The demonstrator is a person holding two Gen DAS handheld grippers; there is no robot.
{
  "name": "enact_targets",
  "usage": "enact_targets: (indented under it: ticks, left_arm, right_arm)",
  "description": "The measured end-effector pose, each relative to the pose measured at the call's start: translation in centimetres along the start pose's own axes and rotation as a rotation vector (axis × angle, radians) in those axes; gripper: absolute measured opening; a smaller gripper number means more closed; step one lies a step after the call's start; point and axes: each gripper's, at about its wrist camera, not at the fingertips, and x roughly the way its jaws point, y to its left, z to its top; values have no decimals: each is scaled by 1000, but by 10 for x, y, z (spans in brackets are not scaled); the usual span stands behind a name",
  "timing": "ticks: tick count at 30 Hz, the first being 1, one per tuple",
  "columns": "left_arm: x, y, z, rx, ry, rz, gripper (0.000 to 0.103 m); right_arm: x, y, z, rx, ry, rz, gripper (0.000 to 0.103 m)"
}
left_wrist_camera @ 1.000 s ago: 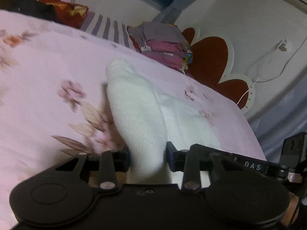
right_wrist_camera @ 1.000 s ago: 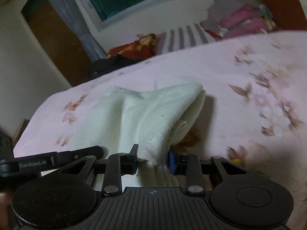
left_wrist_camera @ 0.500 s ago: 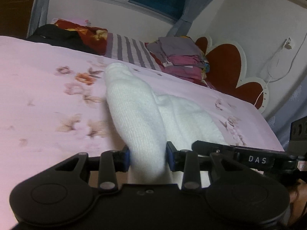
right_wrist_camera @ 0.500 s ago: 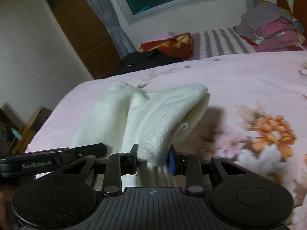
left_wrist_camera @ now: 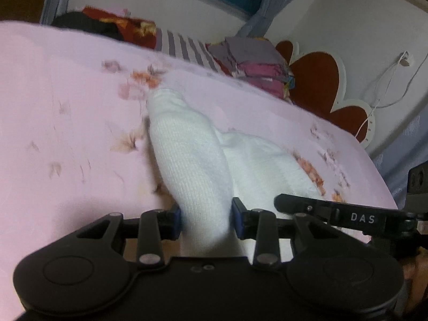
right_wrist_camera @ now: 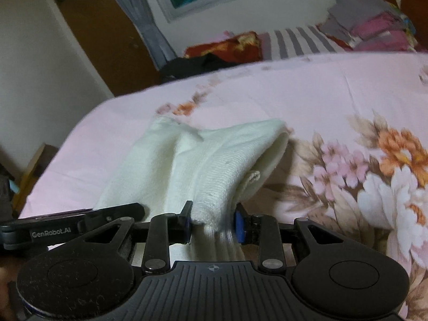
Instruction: Fold small clothes
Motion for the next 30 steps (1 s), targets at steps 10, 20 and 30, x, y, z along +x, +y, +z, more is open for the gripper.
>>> enact_targets:
  ticks: [10,20,30]
  left_arm:
    - [-19,30,-9,-12,-76,16,64]
    - [27,5,54,75,-45,-50,36]
    - [50,7,41,105,33,-19,35]
  right_arm:
    - [1,-51,-9,171,-19,-25,45]
    - [50,-16,44,-37,-23,-137,31]
    - [83,-27,29,-92,25,-209,32]
